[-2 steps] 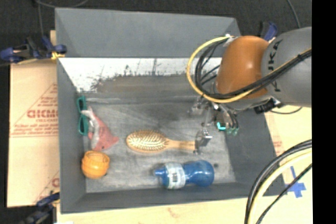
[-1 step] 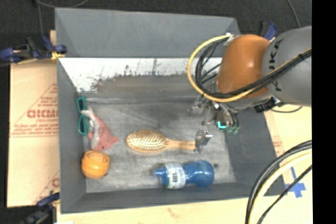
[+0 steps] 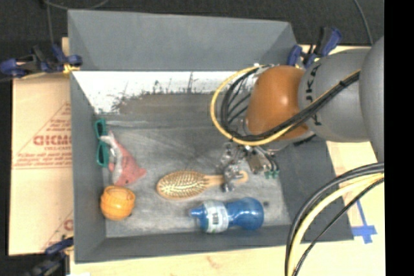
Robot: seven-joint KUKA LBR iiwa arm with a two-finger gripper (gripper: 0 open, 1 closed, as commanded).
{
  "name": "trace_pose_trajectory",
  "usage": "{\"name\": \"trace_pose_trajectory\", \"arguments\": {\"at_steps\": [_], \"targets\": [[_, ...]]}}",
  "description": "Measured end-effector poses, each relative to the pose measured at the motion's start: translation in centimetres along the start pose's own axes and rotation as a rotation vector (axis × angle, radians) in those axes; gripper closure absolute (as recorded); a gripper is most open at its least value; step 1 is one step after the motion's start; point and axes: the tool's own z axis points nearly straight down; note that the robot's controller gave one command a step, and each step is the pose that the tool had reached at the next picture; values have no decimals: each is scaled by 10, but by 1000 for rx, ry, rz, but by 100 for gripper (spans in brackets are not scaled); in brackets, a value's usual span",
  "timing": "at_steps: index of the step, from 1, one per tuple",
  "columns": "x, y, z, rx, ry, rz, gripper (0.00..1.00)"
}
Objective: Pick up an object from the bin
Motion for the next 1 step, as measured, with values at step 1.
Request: {"name": "trace_pose_trajectory", "arguments": {"at_steps": [1], "targets": [[0, 0, 0, 0, 0, 0, 100]]}}
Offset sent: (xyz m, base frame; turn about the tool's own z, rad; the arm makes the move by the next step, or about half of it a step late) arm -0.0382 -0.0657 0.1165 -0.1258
